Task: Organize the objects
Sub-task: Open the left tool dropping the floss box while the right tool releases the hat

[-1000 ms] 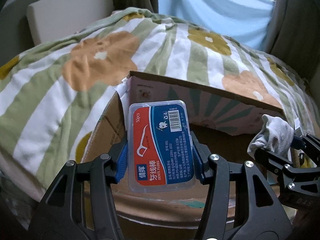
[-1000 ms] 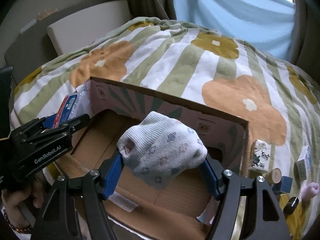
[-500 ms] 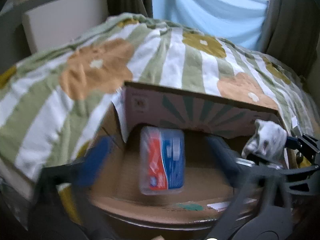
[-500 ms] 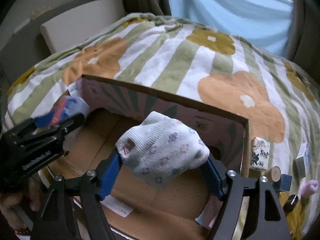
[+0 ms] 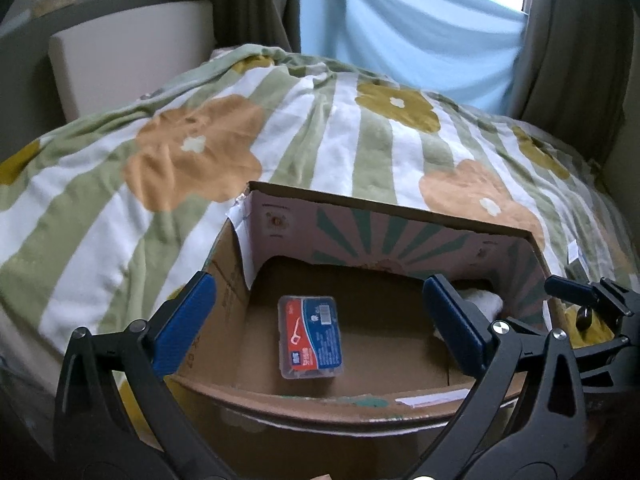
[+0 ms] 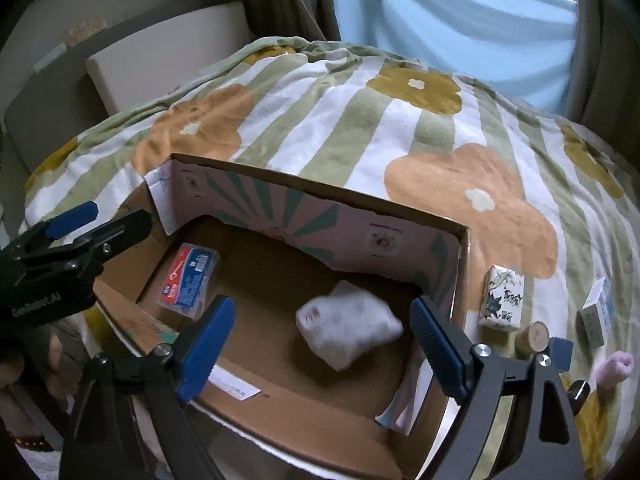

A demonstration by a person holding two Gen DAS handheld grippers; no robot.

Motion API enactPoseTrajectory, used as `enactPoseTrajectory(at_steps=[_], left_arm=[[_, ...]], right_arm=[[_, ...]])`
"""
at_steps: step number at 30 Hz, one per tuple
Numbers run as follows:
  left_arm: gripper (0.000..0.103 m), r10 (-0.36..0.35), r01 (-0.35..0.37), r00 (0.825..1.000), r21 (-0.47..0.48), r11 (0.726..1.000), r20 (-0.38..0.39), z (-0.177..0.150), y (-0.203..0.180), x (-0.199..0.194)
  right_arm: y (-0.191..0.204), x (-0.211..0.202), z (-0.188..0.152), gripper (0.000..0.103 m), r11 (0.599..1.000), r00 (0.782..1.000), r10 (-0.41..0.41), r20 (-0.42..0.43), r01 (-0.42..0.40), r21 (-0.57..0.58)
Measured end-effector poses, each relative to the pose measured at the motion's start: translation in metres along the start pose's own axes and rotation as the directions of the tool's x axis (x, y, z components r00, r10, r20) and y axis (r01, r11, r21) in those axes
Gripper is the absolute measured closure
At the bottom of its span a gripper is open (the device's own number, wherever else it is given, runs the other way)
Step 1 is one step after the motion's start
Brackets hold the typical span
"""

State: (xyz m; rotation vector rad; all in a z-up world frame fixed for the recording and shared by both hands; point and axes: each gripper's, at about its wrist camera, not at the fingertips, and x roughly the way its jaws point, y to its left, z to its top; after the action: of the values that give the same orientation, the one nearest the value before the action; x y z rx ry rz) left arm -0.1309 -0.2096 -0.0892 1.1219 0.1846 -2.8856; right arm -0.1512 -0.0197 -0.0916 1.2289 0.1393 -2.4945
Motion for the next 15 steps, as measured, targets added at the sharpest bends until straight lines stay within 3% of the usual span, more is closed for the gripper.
enactPoseTrajectory(at_steps=[7,15], left_arm=[[0.0,-0.029,0.028,0.999,-0.021,0.999,-0.016,-0.006,-0.003,-0.01],[0.0,-0.009,0.009,1.0,-0.011,1.0,-0.003,-0.006,-0.008,-0.032]], right_arm=[[0.004,-0.006,-0.005,0.015,1.0,1.0,0.015,-0.006,-0.015,0.002],[0.006,-0.022,-0.007,0.015,0.999,0.999,0.052,0.007,-0.053,0.008]])
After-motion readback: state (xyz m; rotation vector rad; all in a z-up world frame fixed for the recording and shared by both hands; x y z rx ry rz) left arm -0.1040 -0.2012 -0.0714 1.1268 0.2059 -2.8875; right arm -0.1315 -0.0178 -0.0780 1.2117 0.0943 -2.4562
